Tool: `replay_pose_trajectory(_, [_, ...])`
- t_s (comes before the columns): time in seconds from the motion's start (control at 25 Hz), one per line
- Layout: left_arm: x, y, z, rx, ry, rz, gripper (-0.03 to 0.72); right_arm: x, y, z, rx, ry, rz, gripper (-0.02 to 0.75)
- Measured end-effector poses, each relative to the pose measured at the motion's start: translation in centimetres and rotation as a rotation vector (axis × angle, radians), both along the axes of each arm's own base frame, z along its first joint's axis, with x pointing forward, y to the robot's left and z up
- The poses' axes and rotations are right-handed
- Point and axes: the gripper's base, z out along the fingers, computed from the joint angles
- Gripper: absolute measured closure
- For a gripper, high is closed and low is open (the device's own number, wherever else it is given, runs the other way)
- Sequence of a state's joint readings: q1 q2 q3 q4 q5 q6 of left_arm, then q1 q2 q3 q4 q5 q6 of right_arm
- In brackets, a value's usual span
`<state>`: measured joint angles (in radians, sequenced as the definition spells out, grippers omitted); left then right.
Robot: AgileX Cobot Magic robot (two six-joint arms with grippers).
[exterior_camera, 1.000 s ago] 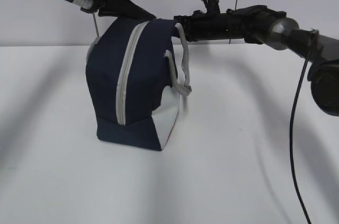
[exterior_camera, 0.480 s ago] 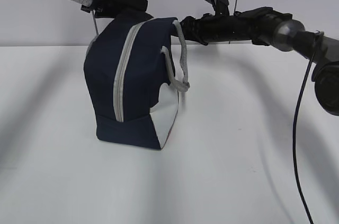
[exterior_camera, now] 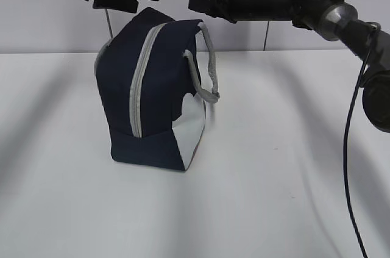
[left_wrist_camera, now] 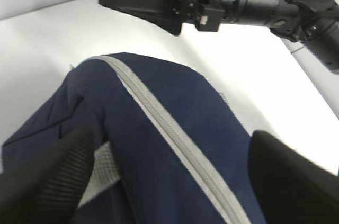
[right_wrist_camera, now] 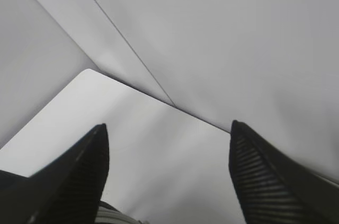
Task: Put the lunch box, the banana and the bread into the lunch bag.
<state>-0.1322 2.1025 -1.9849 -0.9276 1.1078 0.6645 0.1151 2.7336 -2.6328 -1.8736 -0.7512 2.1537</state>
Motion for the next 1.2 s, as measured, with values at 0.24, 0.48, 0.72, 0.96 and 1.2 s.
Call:
replay_pose_trajectory(0.24, [-1.6,1.3,2.8,0.130,0.000,0.084,0.133,-1.0,0.4,3.1,0.005,-0.030,0.068,0.215])
replay_pose_trajectory(0.48, [-2.7,2.3,3.0,0.250,0.078,0.120,0.149,-2.8,0.9,7.0,0.036,-0.019,0.170,0.215])
replay_pose_trajectory(0.72, [-3.3,2.9,3.2,0.311,0.121,0.150,0.149,-4.9,0.9,8.7,0.037,0.070,0.211,0.214])
replay_pose_trajectory(0.96, [-4.1,3.8,4.5,0.373,0.117,0.234,0.174,-8.2,0.1,10.3,0.010,0.127,0.159,0.214])
replay_pose_trajectory(1.2, [-6.6,4.3,6.6,0.375,0.099,0.264,0.184,-11.4,-1.1,10.7,-0.013,0.167,0.031,0.215])
